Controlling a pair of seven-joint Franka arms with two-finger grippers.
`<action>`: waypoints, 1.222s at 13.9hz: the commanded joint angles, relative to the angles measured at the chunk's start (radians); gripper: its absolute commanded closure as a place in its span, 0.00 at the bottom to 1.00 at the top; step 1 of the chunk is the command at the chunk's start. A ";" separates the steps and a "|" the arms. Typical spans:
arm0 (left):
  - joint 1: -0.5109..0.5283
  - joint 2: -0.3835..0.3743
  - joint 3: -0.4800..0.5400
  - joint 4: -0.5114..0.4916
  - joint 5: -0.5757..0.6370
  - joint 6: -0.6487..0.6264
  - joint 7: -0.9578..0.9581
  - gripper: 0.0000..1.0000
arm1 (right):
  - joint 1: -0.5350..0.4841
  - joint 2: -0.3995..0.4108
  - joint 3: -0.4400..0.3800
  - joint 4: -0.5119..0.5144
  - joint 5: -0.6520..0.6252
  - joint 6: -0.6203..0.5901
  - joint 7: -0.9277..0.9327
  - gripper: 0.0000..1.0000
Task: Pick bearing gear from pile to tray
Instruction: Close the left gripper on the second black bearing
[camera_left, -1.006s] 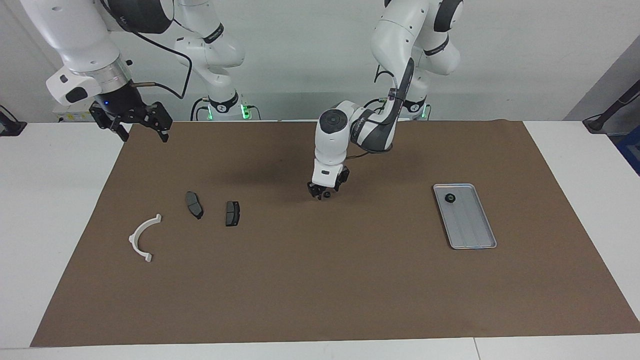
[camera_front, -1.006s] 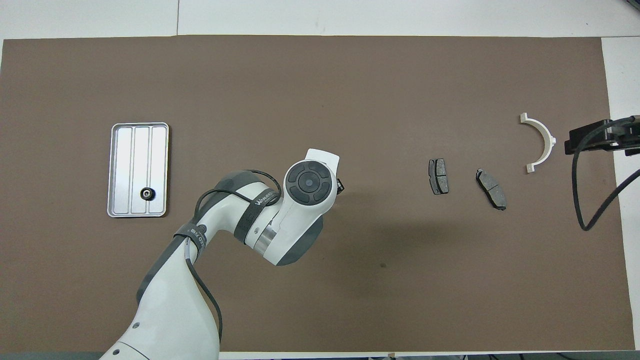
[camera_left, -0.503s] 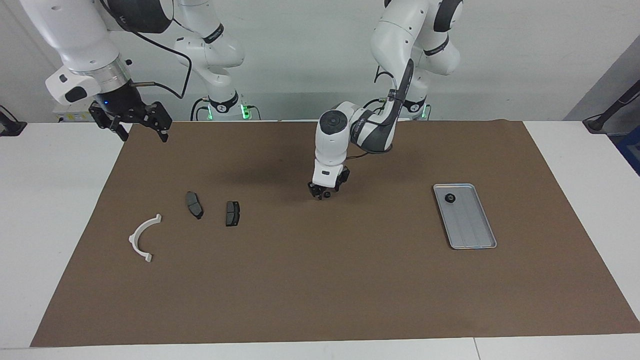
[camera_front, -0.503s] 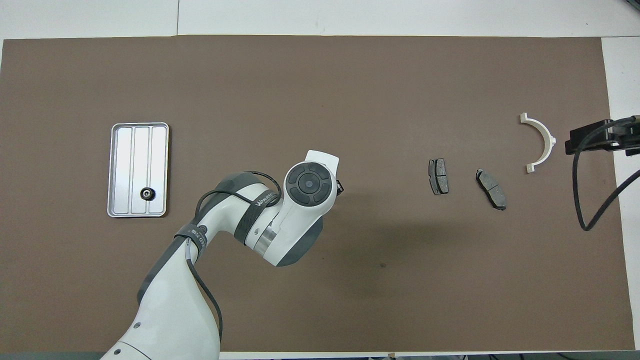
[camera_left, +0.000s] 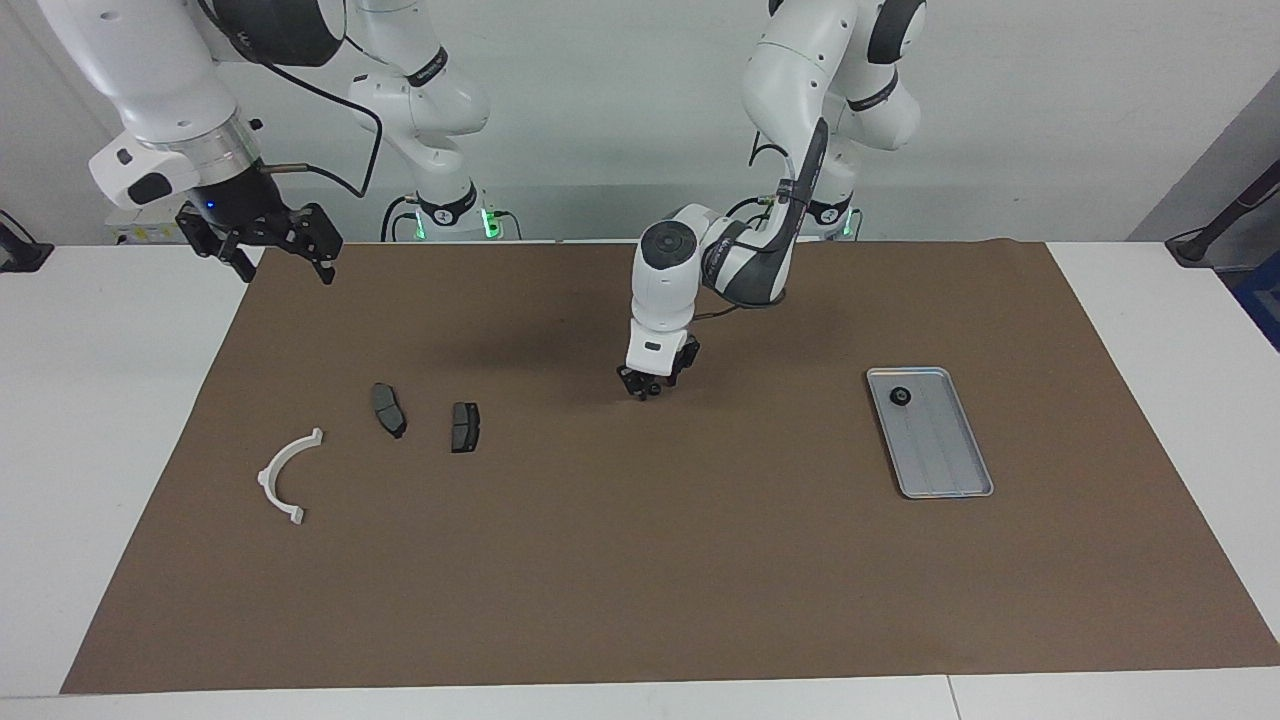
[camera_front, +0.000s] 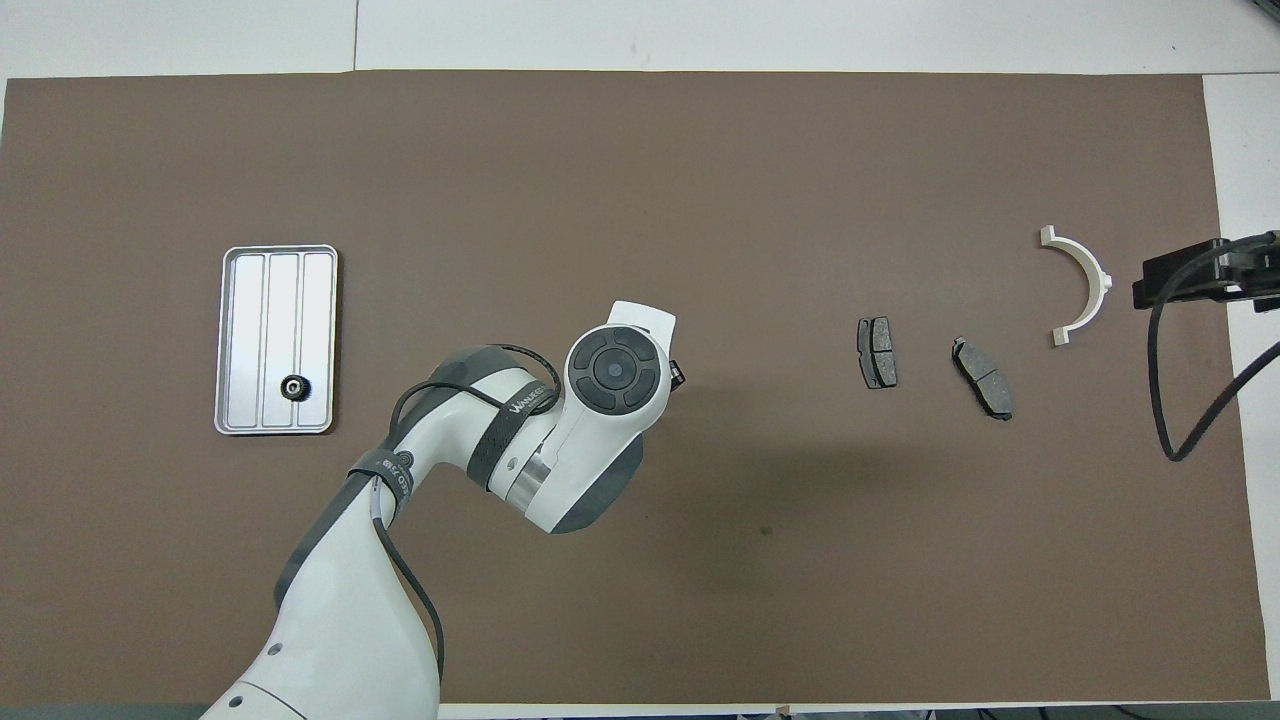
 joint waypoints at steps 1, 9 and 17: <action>-0.012 -0.013 0.013 -0.022 0.007 0.022 -0.016 0.45 | -0.006 -0.023 -0.003 -0.026 0.005 0.000 -0.031 0.01; -0.005 -0.011 0.014 -0.023 0.011 0.020 -0.016 1.00 | -0.008 -0.023 -0.003 -0.024 0.005 0.003 -0.031 0.01; 0.089 -0.049 0.016 0.081 0.062 -0.188 0.034 1.00 | -0.006 -0.022 -0.003 -0.024 0.005 0.003 -0.031 0.01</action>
